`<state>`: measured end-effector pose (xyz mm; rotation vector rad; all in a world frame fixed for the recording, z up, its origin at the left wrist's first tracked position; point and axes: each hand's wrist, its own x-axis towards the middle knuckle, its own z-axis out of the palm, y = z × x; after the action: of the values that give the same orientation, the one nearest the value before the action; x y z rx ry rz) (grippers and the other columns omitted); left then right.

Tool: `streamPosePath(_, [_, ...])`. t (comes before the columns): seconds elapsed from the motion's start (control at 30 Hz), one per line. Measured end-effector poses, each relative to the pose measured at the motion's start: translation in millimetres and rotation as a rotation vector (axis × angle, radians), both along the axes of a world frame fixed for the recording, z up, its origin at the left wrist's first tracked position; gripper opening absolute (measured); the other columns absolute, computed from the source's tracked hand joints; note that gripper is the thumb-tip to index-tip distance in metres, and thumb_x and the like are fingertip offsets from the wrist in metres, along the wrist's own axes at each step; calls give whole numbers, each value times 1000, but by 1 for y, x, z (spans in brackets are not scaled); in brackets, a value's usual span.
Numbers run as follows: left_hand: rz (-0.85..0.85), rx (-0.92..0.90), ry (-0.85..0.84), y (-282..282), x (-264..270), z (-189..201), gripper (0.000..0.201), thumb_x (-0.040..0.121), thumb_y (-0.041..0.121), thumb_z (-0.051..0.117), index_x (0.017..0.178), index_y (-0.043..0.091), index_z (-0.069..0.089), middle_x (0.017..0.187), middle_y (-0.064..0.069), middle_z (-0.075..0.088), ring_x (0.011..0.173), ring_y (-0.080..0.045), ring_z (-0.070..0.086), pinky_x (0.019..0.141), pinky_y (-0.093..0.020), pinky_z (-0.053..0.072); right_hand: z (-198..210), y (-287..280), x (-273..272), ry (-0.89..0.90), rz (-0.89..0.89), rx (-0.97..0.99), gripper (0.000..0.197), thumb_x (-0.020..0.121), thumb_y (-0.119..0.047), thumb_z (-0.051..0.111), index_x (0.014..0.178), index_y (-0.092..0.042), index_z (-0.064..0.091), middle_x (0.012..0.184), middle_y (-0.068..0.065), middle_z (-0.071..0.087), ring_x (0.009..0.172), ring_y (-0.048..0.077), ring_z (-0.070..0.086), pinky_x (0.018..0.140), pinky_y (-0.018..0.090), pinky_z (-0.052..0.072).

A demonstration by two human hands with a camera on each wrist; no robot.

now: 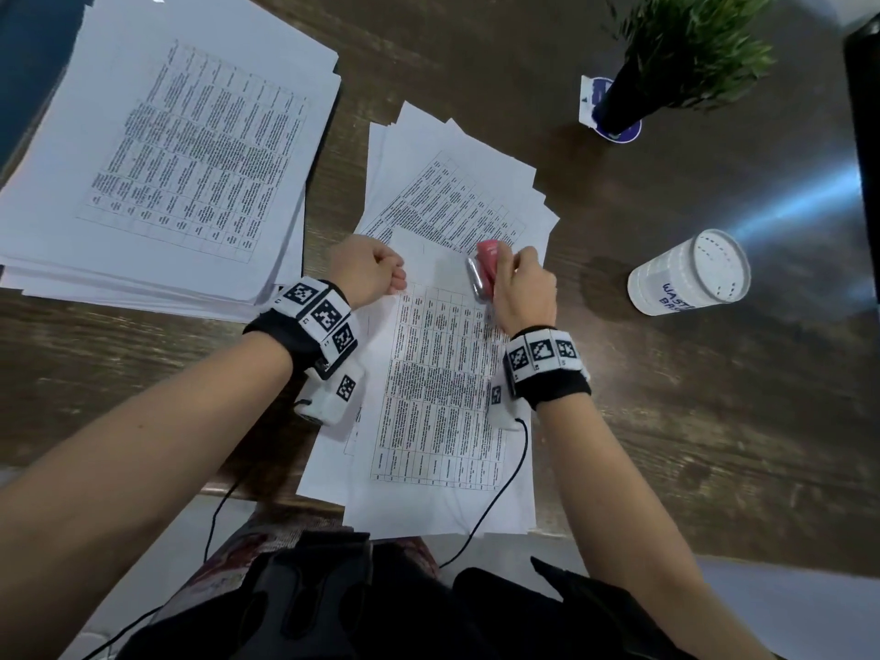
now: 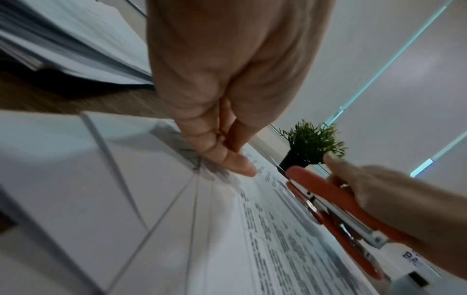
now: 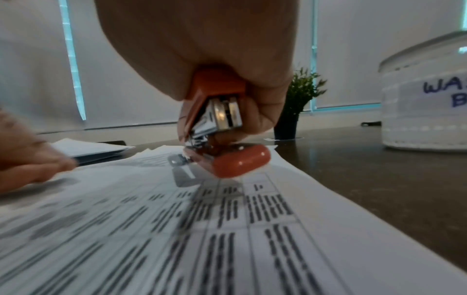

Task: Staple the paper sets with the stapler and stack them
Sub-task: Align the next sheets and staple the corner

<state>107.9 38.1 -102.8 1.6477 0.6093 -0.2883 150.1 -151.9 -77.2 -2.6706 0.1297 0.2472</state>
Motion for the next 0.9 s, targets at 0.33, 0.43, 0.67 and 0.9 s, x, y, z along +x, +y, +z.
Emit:
streamPosePath(0.33, [52, -76, 11, -2, -8, -3, 17, 98, 1, 51, 104, -9, 63, 78, -12, 65, 67, -14, 65, 60, -16, 55, 2, 24, 17, -184, 318, -415, 30, 98, -28, 48, 122, -14, 59, 127, 9, 49, 117, 27, 43, 96, 44, 36])
streamPosePath(0.43, [75, -131, -1, -5, -12, -1, 16, 97, -3, 51, 106, -9, 62, 78, -13, 65, 62, -11, 63, 53, -13, 53, -8, 45, 15, -149, 614, -227, 18, 96, -16, 56, 106, -13, 70, 107, 4, 60, 103, 24, 53, 92, 42, 45])
streamPosePath(0.67, [75, -106, -33, -6, -18, -6, 18, 92, -3, 60, 109, -4, 65, 80, -12, 70, 60, -3, 68, 59, -15, 55, -22, 61, 22, -145, 790, -353, 5, 88, -4, 65, 86, -2, 68, 93, 10, 58, 92, 30, 53, 76, 45, 51])
streamPosePath(0.9, [57, -20, -59, -11, -19, -9, 16, 89, -2, 65, 104, -3, 68, 81, -14, 71, 57, 0, 66, 61, -17, 55, -21, 60, 31, -99, 754, -295, 13, 77, -4, 74, 88, -2, 68, 99, 10, 58, 95, 28, 52, 83, 41, 48])
